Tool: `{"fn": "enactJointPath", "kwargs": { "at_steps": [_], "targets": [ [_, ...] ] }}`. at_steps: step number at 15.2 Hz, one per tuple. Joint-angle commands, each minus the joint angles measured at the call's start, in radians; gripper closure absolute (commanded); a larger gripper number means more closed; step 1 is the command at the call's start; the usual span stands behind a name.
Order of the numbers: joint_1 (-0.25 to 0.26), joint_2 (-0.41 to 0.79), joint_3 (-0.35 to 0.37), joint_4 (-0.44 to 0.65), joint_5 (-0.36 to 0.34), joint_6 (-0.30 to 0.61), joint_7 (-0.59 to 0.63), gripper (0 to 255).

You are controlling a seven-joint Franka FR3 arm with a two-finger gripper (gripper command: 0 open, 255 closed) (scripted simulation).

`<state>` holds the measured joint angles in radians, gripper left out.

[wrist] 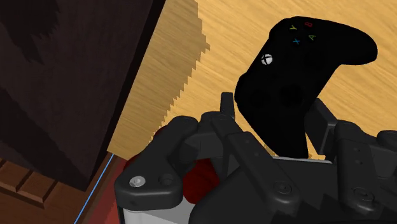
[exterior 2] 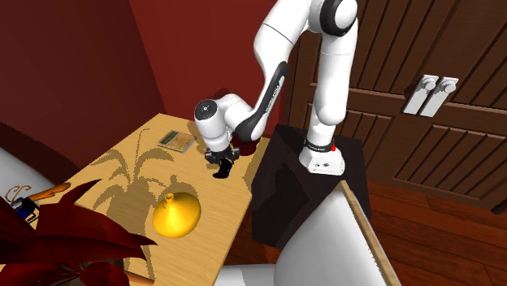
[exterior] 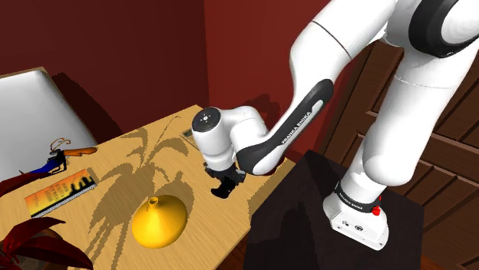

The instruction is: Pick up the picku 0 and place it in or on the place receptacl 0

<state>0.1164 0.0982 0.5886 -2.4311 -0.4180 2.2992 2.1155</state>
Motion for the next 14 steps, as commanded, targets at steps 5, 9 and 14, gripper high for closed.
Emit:
{"fn": "enactJointPath", "kwargs": {
  "at_steps": [5,9,14],
  "targets": [
    [-0.042,-0.120,-0.024,-0.075,0.074,0.009,-0.128,255],
    [-0.088,-0.207,-0.083,-0.165,0.096,0.057,-0.248,255],
    [-0.147,-0.290,-0.173,-0.252,0.092,0.108,-0.393,255]
  ]
}}
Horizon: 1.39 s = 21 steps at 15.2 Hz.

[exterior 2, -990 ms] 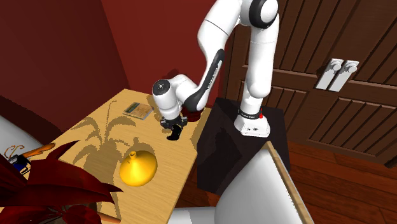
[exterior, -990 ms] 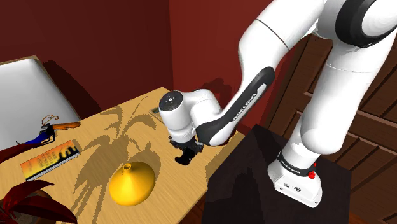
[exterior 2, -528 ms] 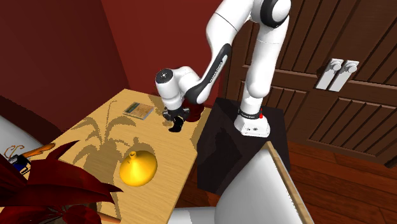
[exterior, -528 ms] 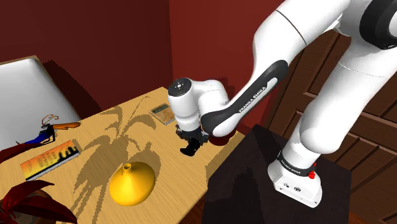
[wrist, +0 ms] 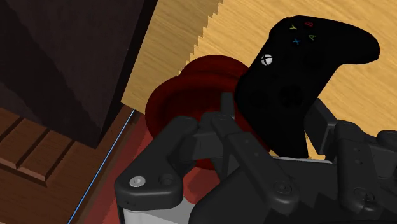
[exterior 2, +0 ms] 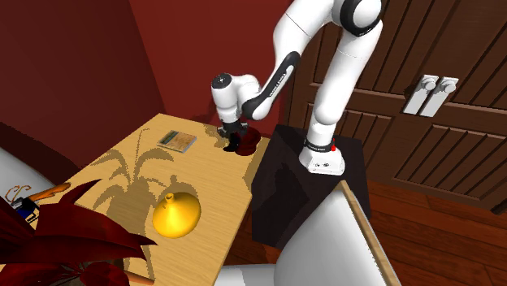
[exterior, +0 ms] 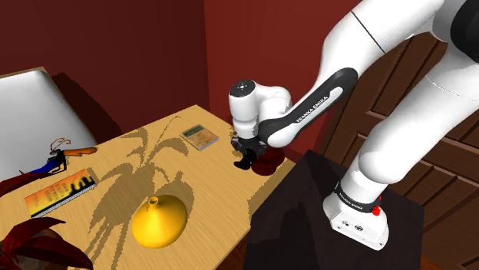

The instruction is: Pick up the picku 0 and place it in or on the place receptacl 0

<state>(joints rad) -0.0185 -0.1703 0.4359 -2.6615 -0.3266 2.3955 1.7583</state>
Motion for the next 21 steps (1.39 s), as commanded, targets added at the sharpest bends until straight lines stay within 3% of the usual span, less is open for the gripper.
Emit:
{"fn": "enactJointPath", "kwargs": {
  "at_steps": [1,13,21],
  "targets": [
    [-0.025,-0.034,-0.040,-0.035,-0.005,0.021,-0.063,255],
    [-0.210,-0.080,-0.271,-0.088,-0.120,0.121,-0.369,255],
    [-0.258,0.047,-0.251,-0.094,-0.254,0.235,-0.246,255]
  ]
}}
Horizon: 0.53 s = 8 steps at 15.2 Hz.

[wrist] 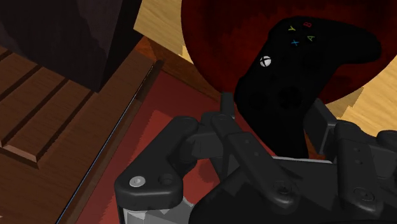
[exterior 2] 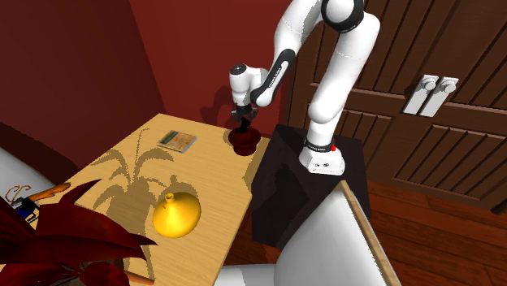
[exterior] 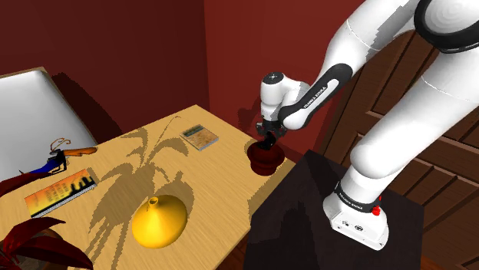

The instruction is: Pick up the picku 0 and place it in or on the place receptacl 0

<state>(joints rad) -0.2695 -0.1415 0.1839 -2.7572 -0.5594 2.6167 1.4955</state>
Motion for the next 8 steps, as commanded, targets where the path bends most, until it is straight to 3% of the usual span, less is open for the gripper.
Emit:
{"fn": "enactJointPath", "kwargs": {
  "at_steps": [1,8],
  "targets": [
    [-0.013,0.035,0.003,0.003,-0.043,0.026,0.036,255],
    [-0.044,0.163,-0.001,0.026,-0.227,0.101,0.196,255]
  ]
}}
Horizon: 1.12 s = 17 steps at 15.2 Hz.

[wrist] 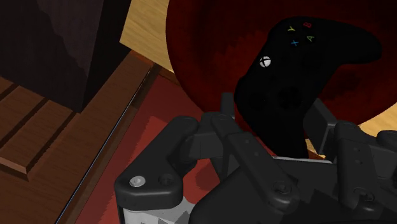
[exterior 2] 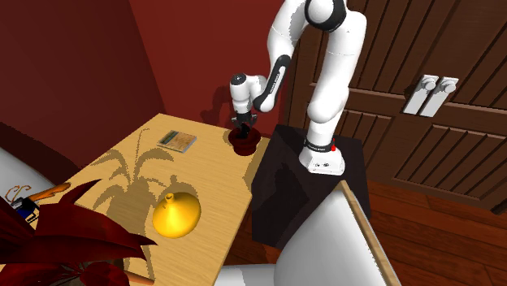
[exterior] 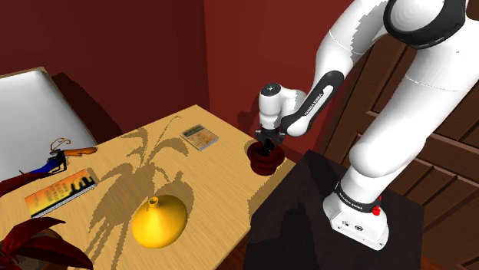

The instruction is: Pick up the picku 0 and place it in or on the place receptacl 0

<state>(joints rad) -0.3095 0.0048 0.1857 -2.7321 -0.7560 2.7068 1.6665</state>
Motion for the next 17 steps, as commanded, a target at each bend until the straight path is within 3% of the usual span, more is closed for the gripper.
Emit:
{"fn": "enactJointPath", "kwargs": {
  "at_steps": [1,9,10,15,17],
  "targets": [
    [-0.006,0.040,-0.007,0.008,-0.066,0.021,0.057,255],
    [-0.005,0.040,-0.008,0.008,-0.066,0.021,0.057,255],
    [-0.005,0.040,-0.008,0.008,-0.066,0.021,0.057,0],
    [-0.005,0.040,-0.008,0.008,-0.066,0.021,0.057,0],
    [0.013,-0.054,0.021,-0.017,0.078,-0.029,-0.047,0]
  ]
}}
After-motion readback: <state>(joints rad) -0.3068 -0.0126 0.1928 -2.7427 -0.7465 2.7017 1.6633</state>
